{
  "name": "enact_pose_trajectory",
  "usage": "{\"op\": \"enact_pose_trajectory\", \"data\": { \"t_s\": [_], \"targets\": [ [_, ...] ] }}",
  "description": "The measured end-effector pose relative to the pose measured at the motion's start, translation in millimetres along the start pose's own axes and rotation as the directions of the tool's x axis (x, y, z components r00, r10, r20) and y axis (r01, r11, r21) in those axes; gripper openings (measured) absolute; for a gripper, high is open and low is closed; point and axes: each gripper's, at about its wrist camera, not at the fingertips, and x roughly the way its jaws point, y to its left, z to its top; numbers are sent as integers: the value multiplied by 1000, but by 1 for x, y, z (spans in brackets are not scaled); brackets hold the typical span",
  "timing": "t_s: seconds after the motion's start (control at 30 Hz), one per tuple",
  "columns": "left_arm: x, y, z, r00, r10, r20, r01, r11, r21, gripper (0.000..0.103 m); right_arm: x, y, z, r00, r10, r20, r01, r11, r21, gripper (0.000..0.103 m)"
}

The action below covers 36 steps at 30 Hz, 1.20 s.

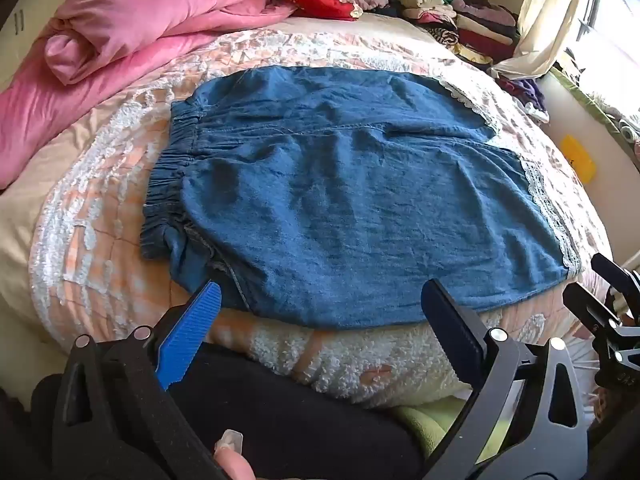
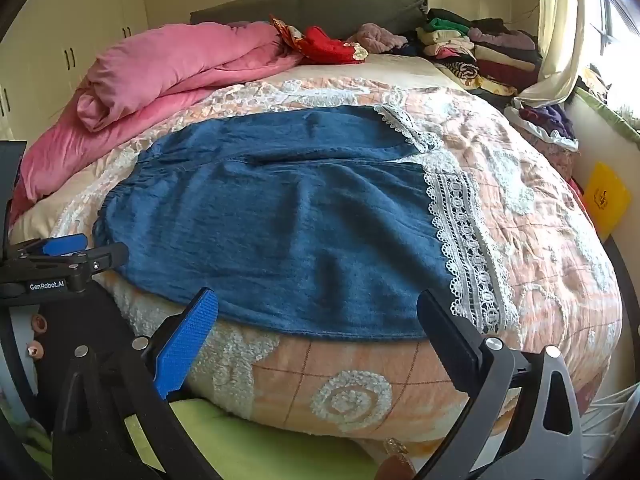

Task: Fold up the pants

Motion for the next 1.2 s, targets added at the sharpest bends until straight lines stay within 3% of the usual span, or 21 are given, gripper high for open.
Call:
{"op": "enact_pose_trajectory", "data": {
  "t_s": [1.2],
  "targets": [
    [-12,0,8,1000,5,9,-5,1000,4,94,2,2,0,1000,-2,-13,2,1000,-2,99]
  ]
}}
